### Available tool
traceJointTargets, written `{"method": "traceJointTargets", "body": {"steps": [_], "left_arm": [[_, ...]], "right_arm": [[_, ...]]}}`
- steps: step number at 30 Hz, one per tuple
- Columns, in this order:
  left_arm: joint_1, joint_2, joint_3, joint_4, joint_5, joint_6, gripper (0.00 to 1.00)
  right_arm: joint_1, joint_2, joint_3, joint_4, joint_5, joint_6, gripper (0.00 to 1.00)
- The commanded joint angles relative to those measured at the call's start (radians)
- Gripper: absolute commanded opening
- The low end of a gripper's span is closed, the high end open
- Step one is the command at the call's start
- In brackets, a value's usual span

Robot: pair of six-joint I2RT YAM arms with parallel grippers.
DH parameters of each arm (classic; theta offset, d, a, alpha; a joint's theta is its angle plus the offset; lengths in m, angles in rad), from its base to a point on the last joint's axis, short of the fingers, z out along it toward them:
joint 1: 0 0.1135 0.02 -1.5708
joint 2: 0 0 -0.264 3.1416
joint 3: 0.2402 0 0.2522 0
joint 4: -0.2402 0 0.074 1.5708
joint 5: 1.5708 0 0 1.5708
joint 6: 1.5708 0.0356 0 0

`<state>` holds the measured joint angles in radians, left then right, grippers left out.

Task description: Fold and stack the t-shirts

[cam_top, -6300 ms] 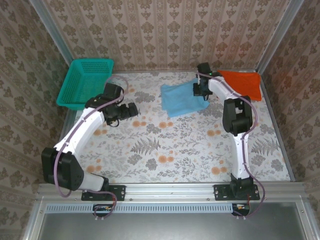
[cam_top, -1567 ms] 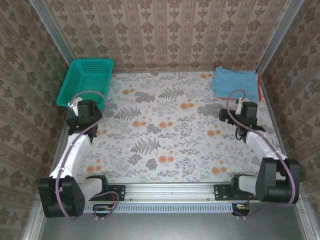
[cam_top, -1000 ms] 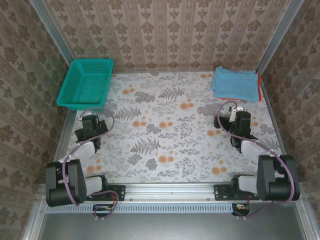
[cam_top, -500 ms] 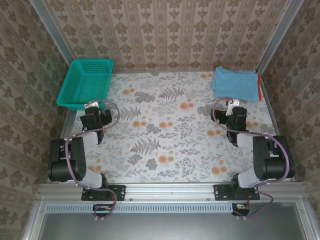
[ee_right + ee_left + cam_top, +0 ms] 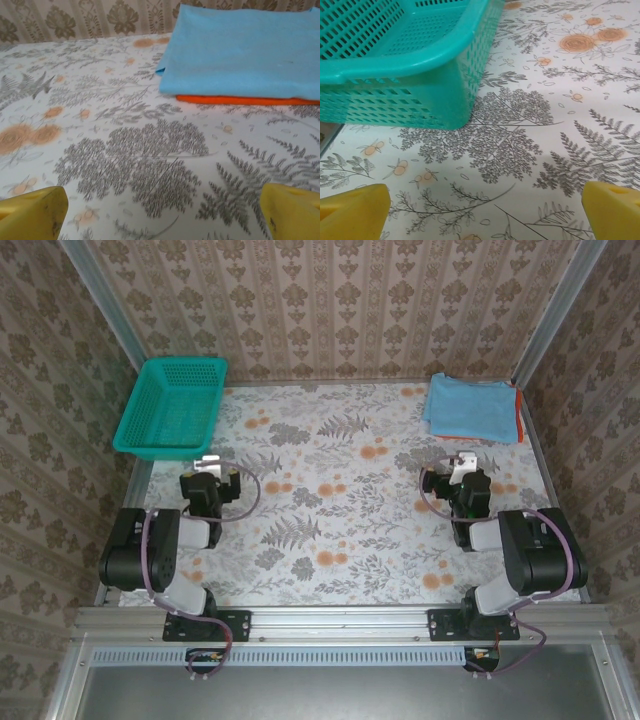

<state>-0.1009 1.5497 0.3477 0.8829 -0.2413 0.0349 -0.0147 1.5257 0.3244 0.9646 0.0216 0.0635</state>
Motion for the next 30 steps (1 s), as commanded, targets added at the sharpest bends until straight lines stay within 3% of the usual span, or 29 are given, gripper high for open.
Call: {"method": "traceJointTargets", "body": {"steps": [1,30], "left_arm": [[0.071,-0.015,0.036,0.010,0.069,-0.028,1.00],[0.056,-0.014,0.036,0.014,0.047,-0.018,1.00]], "right_arm": [[0.008,0.009,0.056,-0.048,0.079,0.015,1.00],[0.015,0.006,0.054,-0.050,0.087,0.012,0.99]]}}
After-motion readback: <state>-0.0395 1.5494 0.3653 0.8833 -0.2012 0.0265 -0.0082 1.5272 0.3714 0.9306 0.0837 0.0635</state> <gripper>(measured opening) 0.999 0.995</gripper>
